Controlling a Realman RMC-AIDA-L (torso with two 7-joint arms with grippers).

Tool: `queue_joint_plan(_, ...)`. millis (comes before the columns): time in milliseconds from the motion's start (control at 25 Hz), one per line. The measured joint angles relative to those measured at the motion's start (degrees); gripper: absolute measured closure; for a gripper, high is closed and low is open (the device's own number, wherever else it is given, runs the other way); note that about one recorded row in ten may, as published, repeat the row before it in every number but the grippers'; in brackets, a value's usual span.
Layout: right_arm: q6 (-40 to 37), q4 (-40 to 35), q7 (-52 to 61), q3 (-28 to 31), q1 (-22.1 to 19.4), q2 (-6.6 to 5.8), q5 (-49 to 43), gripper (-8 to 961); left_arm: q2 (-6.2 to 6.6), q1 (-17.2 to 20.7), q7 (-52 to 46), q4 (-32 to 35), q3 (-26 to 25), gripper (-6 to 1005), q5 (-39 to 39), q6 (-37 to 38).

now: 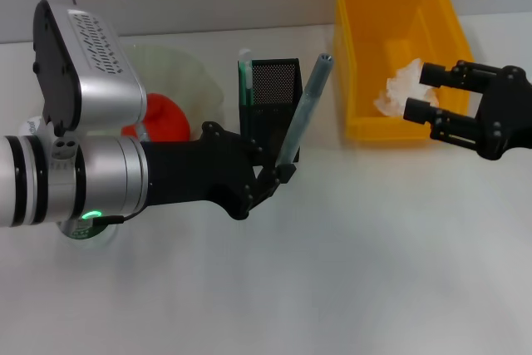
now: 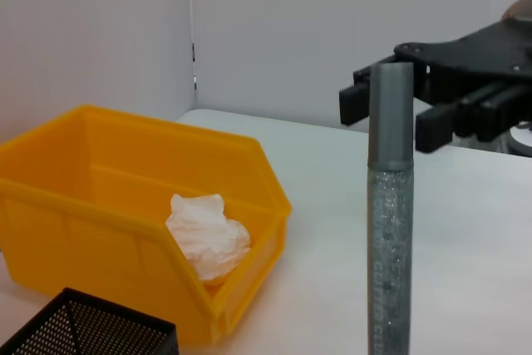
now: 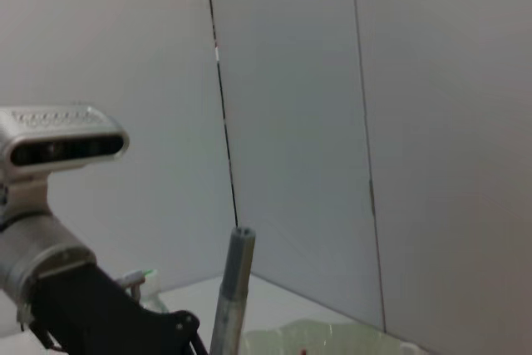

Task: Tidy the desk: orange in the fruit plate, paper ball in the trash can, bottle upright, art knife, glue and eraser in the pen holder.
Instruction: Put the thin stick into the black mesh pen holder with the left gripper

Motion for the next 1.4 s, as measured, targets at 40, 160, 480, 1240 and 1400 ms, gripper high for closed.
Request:
queue_joint_plan(40,-0.01,-0.02,-0.17,-0.08,0.00,0.01,-0.15,371,0.00,0.00,0.00,0.00,0.00,837,0.00,0.00)
queue_joint_plan(160,-0.40,-0.86,-0.64,-0.26,0.00,0.01,-1.11,372,0.00,0.00,-0.06,-0.02,0.00,837,0.00,0.00)
queue_joint_plan(480,-1.08,-5.92,-0.64,-0.45,-0.31,0.11,-5.38,372,0.05,-0.18,-0.08,-0.35,0.05,837,0.54,0.00)
queue_joint_plan(1240,-3.02,-19.15,2.10,-2.76,-0.05,0.27,-17.65,373,0.00,-2.78,-0.25,-3.55,0.34,837,1.67,0.06)
queue_joint_plan(1400,-3.06,-19.24,2.18,-3.24,0.02,0.28,-17.83,374,-0.01,-3.48,-0.25,-4.37,0.23,837,1.67,0.05)
